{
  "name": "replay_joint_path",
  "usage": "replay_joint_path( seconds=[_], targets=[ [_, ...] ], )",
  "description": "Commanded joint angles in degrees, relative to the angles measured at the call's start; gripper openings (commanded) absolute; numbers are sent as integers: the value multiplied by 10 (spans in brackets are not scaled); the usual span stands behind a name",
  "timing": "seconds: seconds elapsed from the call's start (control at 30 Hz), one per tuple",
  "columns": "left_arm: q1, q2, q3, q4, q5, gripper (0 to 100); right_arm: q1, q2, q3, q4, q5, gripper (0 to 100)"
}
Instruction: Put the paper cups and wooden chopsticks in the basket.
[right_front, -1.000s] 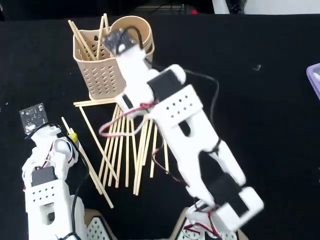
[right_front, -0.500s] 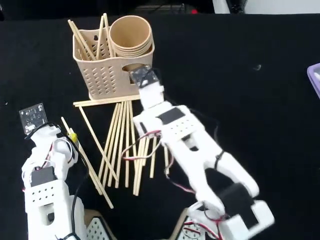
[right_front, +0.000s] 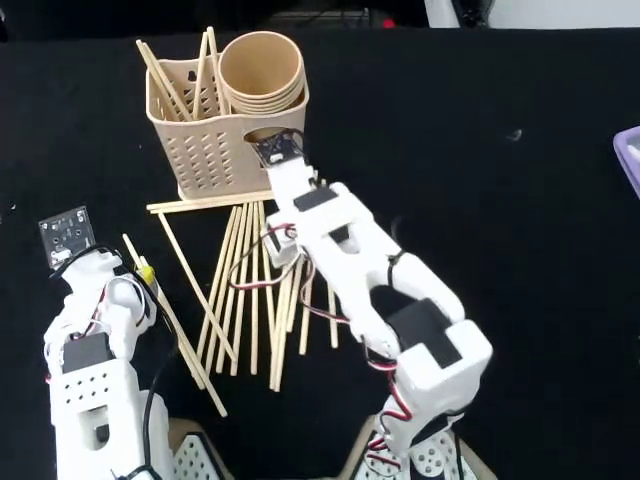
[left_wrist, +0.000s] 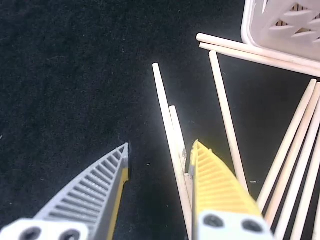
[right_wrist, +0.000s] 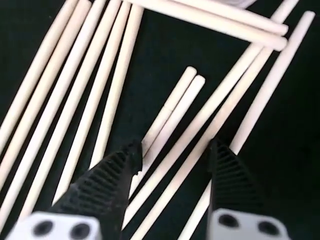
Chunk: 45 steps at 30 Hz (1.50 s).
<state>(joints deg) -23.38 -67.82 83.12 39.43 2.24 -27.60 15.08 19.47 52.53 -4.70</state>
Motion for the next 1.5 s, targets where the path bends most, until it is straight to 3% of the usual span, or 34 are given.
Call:
replay_joint_path(
  seconds=[0.0, 0.3, 0.53, 0.87, 1.17, 1.47],
  targets=[
    [-2, -7, -5, -9, 5, 202, 8, 0, -46, 30, -4, 206],
    [-2, -7, -5, -9, 5, 202, 4, -60, -85, 106, -43, 205],
    [-2, -7, -5, -9, 5, 202, -47, -26, -77, 71, -44, 205],
    [-3, -7, -5, -9, 5, 202, -51, 33, -75, 64, -44, 202],
    [-3, -7, -5, -9, 5, 202, -52, 14, -6, 62, -42, 117],
    [-3, -7, -5, -9, 5, 202, -51, -80, 126, 4, 38, 81]
  ],
)
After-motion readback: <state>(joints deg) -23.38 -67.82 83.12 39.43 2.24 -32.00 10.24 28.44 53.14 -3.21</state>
